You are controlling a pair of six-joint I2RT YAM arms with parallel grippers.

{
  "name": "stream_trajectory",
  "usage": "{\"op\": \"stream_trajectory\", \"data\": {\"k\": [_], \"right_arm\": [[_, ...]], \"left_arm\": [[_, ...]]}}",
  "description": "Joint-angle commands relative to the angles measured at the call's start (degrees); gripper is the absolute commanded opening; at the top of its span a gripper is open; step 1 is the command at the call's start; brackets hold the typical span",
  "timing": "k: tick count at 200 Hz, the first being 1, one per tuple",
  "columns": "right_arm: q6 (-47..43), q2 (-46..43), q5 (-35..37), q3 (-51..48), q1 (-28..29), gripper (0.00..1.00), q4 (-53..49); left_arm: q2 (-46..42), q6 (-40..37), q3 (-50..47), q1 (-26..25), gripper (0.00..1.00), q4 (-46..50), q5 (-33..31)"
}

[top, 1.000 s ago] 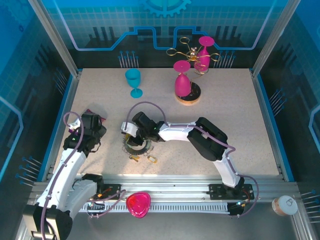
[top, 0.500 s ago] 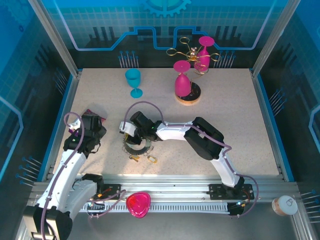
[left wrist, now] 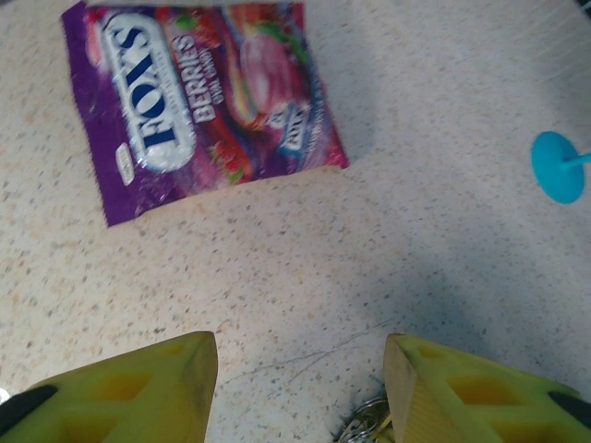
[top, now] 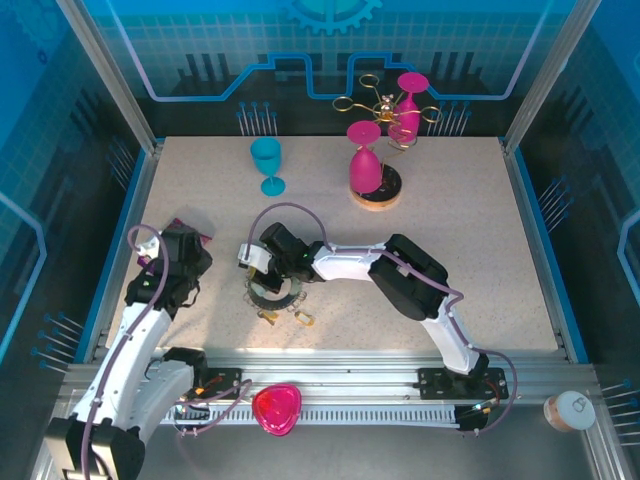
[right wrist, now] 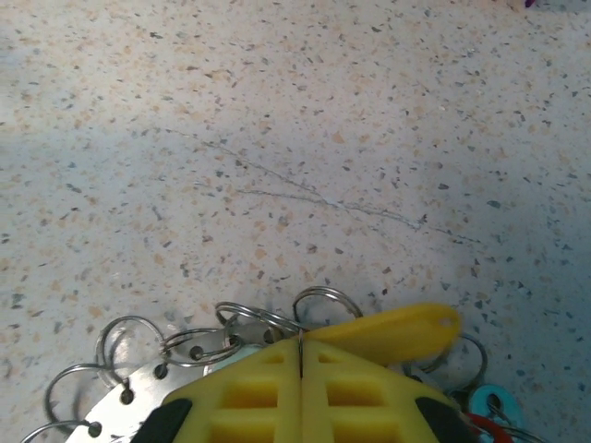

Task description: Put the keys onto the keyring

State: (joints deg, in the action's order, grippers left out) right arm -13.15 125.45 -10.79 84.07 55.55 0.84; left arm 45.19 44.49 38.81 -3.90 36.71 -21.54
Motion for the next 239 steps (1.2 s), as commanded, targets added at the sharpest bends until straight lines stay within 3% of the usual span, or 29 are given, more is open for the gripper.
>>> {"op": "stream_trajectory", "data": {"k": [1,42,84,106,126,141,153,189,219,239], "right_arm": [[-0.4,-5.1,-3.6,-1.7,0.0,0.00,-0.6],[-0.2,-10.0,-6.2,-4.8,-1.1,0.00,-2.3],[0.3,-12.1,-8.2,-7.6,-2.6,0.00,-2.9],[0.3,-13.0,-9.9,-8.6,-3.3,0.00,-2.7],[0.2,-13.2,-11.6,-8.9,-4.0,0.00,-2.5],[0.2,-13.3,-12.9,-9.1,-4.4,0.00,-2.2],[0.2,-13.6,-13.9,-9.2,-4.8,0.00,-2.1],[0.3,-15.7,-16.5,-10.6,-6.2,0.00,-1.9],[0.3,-16.9,-19.3,-12.1,-7.2,0.00,-1.8],[0.1,-17.5,-20.4,-12.5,-7.7,0.00,-1.8]], "left_arm": [[-3.5,-8.3,-2.0,0.4,0.51,-6.4,2.6],[-8.8,-19.0,-4.8,0.4,0.50,-15.3,9.9],[-7.6,-30.2,-3.2,0.3,0.44,-17.1,18.6],[-5.5,-43.1,-0.9,0.3,0.44,-14.6,30.6],[-1.3,-58.8,4.7,0.3,0.42,-4.0,38.9],[0.8,-66.6,6.8,-2.5,0.38,0.2,35.9],[1.5,-70.5,6.8,-4.2,0.38,1.2,37.7],[3.8,-74.7,4.1,-5.5,0.35,0.3,36.8],[4.3,-78.6,1.4,-6.4,0.24,-1.9,37.4],[5.5,-80.0,-0.5,-7.0,0.23,-5.1,39.0]]}}
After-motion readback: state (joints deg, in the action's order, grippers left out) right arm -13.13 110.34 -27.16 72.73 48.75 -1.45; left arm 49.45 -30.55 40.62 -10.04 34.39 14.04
